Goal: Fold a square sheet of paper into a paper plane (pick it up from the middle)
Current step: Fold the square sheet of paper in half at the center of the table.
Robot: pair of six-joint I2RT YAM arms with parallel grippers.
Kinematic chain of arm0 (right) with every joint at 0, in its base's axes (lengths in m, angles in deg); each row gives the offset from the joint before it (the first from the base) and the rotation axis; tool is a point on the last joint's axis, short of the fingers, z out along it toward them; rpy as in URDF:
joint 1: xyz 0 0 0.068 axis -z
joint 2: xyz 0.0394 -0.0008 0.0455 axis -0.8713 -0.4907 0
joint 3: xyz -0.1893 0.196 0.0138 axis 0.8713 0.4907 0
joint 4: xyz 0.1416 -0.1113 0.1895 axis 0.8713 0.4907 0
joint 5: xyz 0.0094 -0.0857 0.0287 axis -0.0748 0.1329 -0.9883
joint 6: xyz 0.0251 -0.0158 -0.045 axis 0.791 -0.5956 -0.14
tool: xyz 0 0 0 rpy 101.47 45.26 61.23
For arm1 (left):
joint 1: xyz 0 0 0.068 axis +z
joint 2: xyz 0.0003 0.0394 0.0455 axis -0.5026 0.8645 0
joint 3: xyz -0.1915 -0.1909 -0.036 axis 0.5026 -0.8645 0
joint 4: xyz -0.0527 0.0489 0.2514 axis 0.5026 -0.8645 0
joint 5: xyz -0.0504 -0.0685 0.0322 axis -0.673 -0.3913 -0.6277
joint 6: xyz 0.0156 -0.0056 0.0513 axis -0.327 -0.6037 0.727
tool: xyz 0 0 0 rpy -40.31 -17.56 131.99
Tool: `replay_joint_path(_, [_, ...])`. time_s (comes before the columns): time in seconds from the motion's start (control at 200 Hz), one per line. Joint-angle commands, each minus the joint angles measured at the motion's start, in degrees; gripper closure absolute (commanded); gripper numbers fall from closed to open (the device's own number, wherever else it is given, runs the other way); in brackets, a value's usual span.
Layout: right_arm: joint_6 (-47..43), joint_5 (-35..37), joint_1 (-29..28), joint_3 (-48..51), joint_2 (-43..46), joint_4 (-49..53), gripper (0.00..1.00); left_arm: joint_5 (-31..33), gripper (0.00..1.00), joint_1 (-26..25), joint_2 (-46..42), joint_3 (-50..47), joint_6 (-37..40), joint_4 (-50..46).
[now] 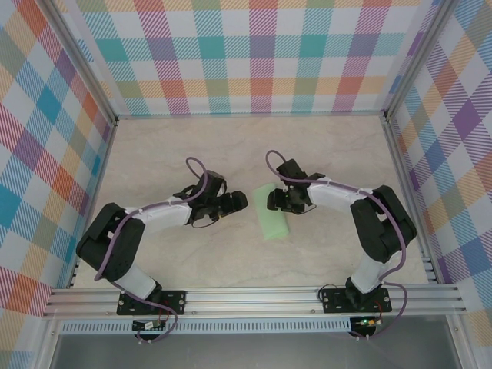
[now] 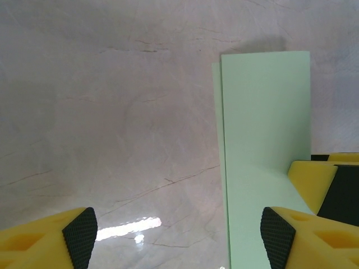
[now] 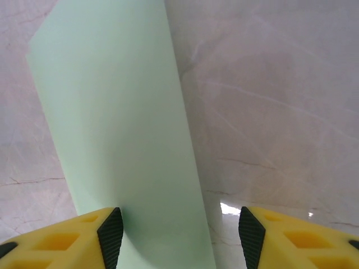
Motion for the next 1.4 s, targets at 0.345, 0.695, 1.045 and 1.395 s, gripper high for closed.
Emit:
replay_joint_path(0.345, [-3.0, -5.9, 2.2, 1.1, -0.7, -0.9, 0.46, 1.4, 0.33, -4.2, 5.9, 5.4, -4.6, 4.1])
replay_joint_path(0.695, [-4.4, -5.1, 2.2, 0.0, -5.4, -1.4, 0.42, 0.4, 0.39, -4.6, 8.6, 7.4, -6.2, 4.5])
replay_joint_path(1.045, [-6.1, -4.3, 2.1, 0.6, -6.6, -1.4, 0.39, 0.3, 0.55, -4.6, 11.3, 9.8, -6.5, 3.9])
replay_joint_path(1.395, [-5.2, -2.7, 1.4, 1.7, -7.2, -2.3, 0.37, -1.6, 0.60, -4.6, 14.5, 12.1, -6.7, 4.0])
